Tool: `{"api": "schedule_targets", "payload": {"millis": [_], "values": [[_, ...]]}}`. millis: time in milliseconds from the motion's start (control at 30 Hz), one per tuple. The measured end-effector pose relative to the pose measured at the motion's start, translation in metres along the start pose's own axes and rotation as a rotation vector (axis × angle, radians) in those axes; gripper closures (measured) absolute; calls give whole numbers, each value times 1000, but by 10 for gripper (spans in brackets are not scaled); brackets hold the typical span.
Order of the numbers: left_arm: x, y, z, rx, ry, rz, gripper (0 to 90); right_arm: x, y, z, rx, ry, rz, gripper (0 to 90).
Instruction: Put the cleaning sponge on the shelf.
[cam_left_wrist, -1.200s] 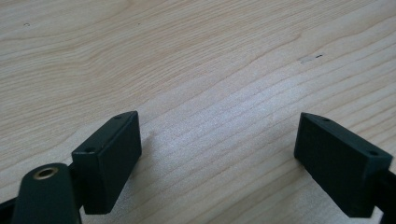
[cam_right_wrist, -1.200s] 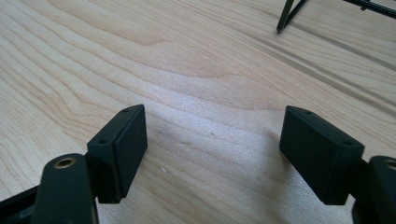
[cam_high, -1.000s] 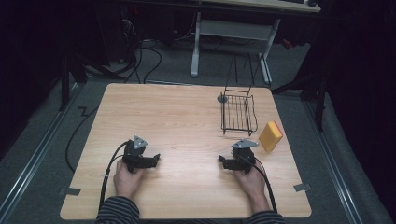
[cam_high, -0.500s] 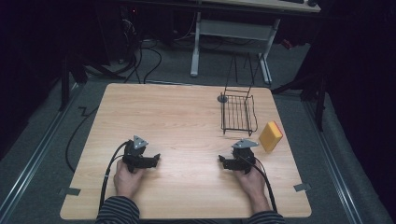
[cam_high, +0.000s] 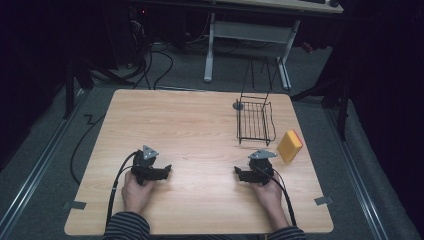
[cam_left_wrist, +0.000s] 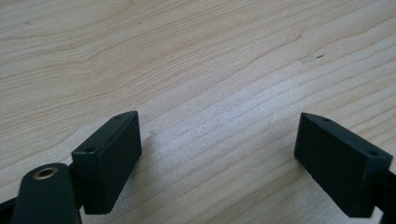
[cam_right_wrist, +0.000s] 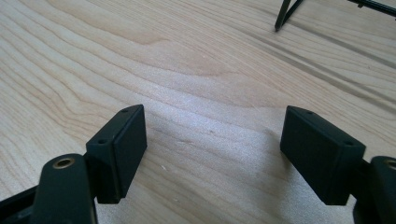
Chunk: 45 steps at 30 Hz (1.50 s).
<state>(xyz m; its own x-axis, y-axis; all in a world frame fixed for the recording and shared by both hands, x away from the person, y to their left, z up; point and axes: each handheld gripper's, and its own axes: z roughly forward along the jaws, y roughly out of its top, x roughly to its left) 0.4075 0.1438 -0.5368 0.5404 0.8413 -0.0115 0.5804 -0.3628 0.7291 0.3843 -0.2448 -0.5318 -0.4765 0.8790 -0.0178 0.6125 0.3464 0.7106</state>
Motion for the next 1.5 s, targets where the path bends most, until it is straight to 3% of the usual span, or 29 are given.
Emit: {"api": "schedule_targets", "payload": {"millis": [233, 367, 667, 1067, 1500], "values": [[0, 0, 0, 1, -1, 1, 155, -1, 0, -3, 14, 0, 3, 247], [0, 0, 0, 1, -1, 1, 155, -3, 1, -14, -37, -9, 15, 271], [0, 0, 0, 1, -2, 1, 156, -8, 0, -31, -71, 3, 48, 289], [0, 0, 0, 1, -1, 1, 156, -16, -12, -55, -118, 9, 93, 322], [0, 0, 0, 1, -2, 0, 156, -19, -28, -69, -142, 10, 121, 341]]}}
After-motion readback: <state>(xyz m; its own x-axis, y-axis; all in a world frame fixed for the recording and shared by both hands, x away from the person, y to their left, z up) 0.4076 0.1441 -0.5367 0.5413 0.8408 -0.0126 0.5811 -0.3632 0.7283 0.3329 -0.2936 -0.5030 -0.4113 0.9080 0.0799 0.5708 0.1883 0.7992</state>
